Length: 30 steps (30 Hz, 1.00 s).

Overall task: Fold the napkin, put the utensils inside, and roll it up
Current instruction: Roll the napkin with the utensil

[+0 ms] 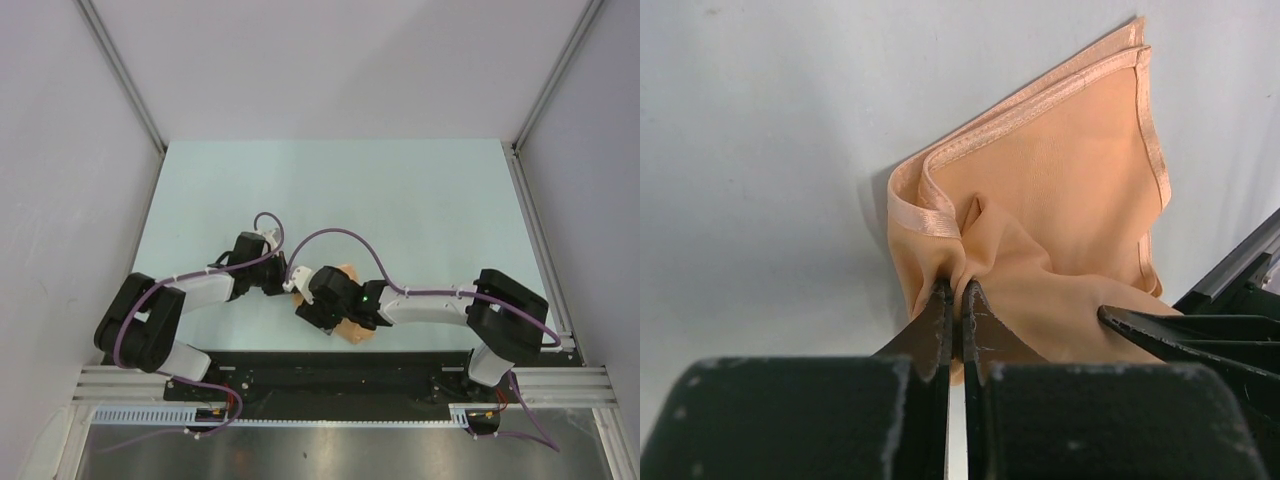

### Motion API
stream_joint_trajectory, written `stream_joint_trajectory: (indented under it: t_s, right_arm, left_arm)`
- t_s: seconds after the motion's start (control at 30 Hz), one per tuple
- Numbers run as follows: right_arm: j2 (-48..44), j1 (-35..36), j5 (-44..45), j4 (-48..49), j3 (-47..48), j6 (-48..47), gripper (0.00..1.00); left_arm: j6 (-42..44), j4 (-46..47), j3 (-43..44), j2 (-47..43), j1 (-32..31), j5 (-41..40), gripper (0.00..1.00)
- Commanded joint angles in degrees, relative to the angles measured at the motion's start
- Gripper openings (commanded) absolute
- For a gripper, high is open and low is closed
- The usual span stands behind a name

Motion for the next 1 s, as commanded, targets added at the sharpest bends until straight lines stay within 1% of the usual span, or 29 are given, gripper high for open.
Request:
stream_joint_trajectory:
  t_s: [0.0, 0.13, 0.33, 0.37, 0.43, 0.47, 0.5, 0.53, 0.57, 0.6, 0.63, 0.67, 0.7, 0.73, 0.77, 0.97]
  right_arm:
    - [2.10, -0.16, 0.14, 1.49, 0.34, 0.36, 0.66]
    - [4.74, -2.27, -0.20, 1.14, 0.51, 1.94, 0.66]
    - [7.20, -4.82, -3.72, -0.27, 0.95, 2.38, 0.65]
    - [8.43, -5.08, -4.50, -1.23, 1.21, 2.47, 0.64]
    - [9.49, -5.35, -4.51, -2.02, 1.57, 3.52, 0.55]
    - [10.63, -5.61, -7.21, -2.90, 1.65, 4.05, 0.51]
    - [10.99, -6.22, -8.10, -3.43, 1.57, 4.31, 0.42]
    - [11.34, -6.66, -9.24, -3.69, 1.39, 5.79, 0.35]
    - [11.51, -7.19, -12.65, -3.61, 1.04, 6.59, 0.30]
    - [11.43, -8.50, -15.12, -3.17, 0.52, 7.30, 0.23]
    - [11.34, -9.38, -17.67, -1.95, -0.44, 9.13, 0.21]
    - [11.08, -10.18, -23.35, -1.07, -1.24, 10.11, 0.19]
    - [10.47, -11.58, -26.02, 0.16, -1.94, 10.90, 0.17]
    - [10.20, -12.20, -28.39, 2.43, -3.25, 13.08, 0.16]
    - [10.02, -12.73, -32.77, 3.50, -3.70, 14.06, 0.15]
    - [11.42, -16.24, -47.63, 14.13, -5.90, 22.31, 0.13]
  left_arm:
    - [1.63, -0.13, 1.73, 0.78, -0.31, 0.30, 0.00]
    - [1.81, -0.39, 1.82, 0.52, -0.31, 0.30, 0.00]
    - [1.63, -0.13, 2.00, 0.26, -0.31, 0.82, 0.00]
    - [1.63, 0.05, 1.91, 0.08, -0.22, 1.00, 0.00]
    - [1.54, 0.40, 2.08, -0.80, -0.14, 1.61, 0.01]
    - [1.46, 0.31, 2.35, -1.15, -0.05, 1.61, 0.04]
    - [1.54, 0.23, 2.35, -2.37, 0.04, 1.53, 0.15]
    - [1.46, 0.05, 2.52, -2.90, 0.74, 1.35, 0.21]
    - [1.19, -0.04, 2.61, -3.78, 1.18, 1.18, 0.27]
    - [1.10, -0.13, 2.44, -4.57, 1.62, 0.83, 0.43]
    - [0.84, -0.21, 2.17, -6.41, 2.67, 0.48, 0.50]
    - [0.67, -0.39, 2.00, -7.38, 3.20, -0.40, 0.57]
    - [0.58, -0.74, 1.65, -8.26, 3.64, -1.02, 0.65]
    - [0.58, -0.83, 1.04, -10.27, 4.43, -1.54, 0.68]
    - [0.84, -1.00, 0.68, -11.07, 4.61, -2.68, 0.70]
    - [1.19, 0.48, -3.62, -15.38, 4.96, -2.34, 0.73]
